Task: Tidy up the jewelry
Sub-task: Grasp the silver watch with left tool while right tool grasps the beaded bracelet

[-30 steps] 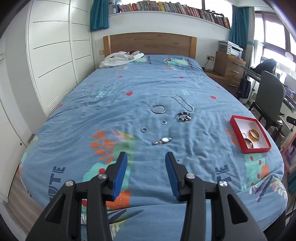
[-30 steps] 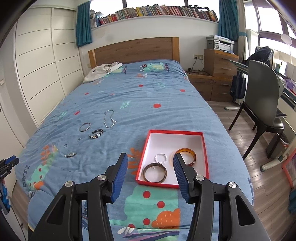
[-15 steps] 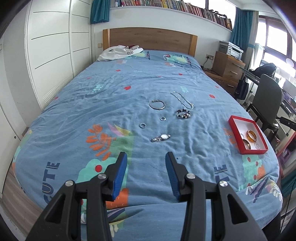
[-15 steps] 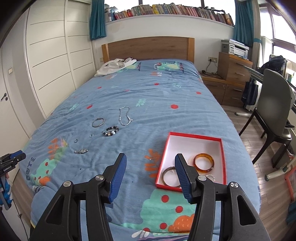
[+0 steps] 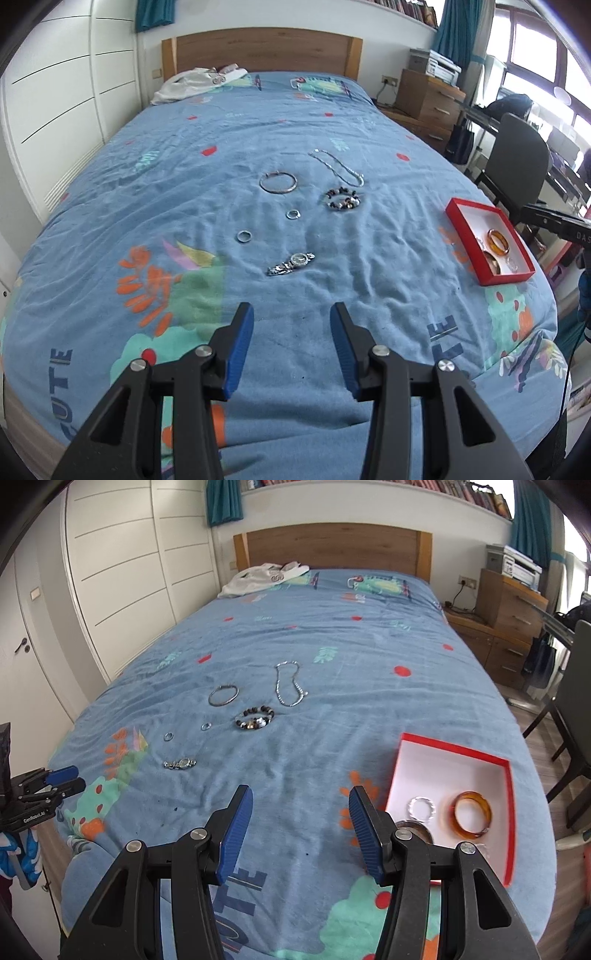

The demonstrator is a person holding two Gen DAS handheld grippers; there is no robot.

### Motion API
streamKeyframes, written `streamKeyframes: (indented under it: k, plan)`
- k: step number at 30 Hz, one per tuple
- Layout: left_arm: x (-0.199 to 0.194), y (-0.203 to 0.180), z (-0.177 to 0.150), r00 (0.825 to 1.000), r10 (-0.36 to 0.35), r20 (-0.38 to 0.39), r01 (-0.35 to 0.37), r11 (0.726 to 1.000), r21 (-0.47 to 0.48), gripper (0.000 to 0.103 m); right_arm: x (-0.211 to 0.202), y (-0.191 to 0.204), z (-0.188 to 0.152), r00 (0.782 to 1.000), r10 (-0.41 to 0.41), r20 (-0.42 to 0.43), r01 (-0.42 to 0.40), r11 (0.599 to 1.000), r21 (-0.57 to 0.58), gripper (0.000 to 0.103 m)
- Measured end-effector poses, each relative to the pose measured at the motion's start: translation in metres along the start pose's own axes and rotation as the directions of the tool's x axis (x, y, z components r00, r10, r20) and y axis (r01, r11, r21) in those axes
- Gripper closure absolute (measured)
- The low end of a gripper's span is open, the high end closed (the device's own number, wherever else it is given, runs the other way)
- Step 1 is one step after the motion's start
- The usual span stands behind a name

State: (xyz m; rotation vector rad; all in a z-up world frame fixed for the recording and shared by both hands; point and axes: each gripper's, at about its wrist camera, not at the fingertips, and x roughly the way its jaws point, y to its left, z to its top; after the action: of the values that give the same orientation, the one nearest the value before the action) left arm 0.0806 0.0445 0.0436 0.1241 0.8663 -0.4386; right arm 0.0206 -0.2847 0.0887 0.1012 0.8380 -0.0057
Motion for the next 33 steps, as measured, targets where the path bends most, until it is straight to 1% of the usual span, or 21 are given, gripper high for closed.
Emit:
streamKeyframes:
  k: [5, 11, 19, 23, 26, 33]
  plan:
    - [0.041, -0.001, 0.014, 0.998, -0.032, -0.060, 0.035, 0.998, 0.050, 0.062, 0.049, 0.007, 0.012, 0.998, 0.030, -0.061, -0.031, 0.999, -0.009, 0.049]
    - [0.090, -0.002, 0.034, 0.990, -0.079, -0.118, 0.091, 0.991, 0.102, 0.062, 0.108, 0.019, 0.031, 0.991, 0.073, -0.116, -0.077, 0.997, -0.024, 0.049]
    - [0.152, -0.004, 0.054, 0.975, -0.113, -0.193, 0.149, 0.972, 0.184, 0.062, 0.174, 0.038, 0.056, 0.981, 0.122, -0.153, -0.130, 0.991, -0.039, 0.049]
    - [0.173, -0.007, 0.055, 0.966, -0.126, -0.224, 0.176, 0.961, 0.215, 0.062, 0.198, 0.041, 0.066, 0.978, 0.133, -0.162, -0.139, 0.990, -0.026, 0.049]
    - [0.187, -0.005, 0.055, 0.961, -0.134, -0.243, 0.189, 0.957, 0.219, 0.062, 0.215, 0.041, 0.073, 0.976, 0.138, -0.167, -0.141, 0.990, -0.009, 0.049]
    - [0.207, -0.001, 0.051, 0.956, -0.137, -0.261, 0.199, 0.953, 0.229, 0.062, 0.251, 0.038, 0.085, 0.973, 0.152, -0.175, -0.142, 0.988, 0.066, 0.049]
